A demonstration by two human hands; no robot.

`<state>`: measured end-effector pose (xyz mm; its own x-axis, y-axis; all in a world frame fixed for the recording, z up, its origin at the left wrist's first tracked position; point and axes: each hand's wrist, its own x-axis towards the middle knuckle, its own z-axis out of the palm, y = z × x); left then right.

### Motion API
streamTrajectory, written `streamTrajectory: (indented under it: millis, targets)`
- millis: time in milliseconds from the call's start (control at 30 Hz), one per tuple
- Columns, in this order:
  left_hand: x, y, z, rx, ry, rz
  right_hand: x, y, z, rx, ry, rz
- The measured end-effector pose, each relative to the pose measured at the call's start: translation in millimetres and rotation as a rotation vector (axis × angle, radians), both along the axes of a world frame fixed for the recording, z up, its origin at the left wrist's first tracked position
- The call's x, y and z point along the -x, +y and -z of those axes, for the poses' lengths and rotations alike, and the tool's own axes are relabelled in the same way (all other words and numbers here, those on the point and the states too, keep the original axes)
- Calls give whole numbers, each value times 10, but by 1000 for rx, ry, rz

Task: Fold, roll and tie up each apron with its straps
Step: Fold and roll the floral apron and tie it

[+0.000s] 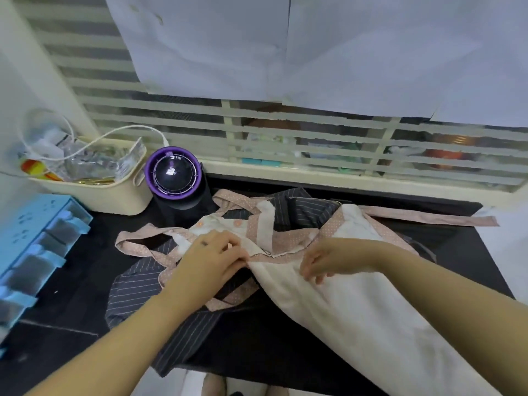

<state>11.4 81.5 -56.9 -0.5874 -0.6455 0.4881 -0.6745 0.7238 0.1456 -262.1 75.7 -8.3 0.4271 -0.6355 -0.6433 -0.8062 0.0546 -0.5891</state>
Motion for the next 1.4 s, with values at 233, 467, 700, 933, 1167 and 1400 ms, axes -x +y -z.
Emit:
streamTrajectory:
  millis: [233,467,700,933,1167,1400]
  targets:
    - [-102,448,401,-557,-57,-502,91,-446,794,398,361,98]
    - [64,446,578,-1308,630,-500,95,-603,997,480,506,146]
    - [410,172,274,-1566,1397,-214,301,-382,271,681,206,469]
    - [880,-288,-252,-1618,1313,17,674,-139,-813,944,46,627]
    - [1187,-762,-1267,-1385,884,176,1056,-62,-1823,1328,120,742]
    - [1089,-1117,-2436,-643,542,141,1308,-183,-2628,1599,206,759]
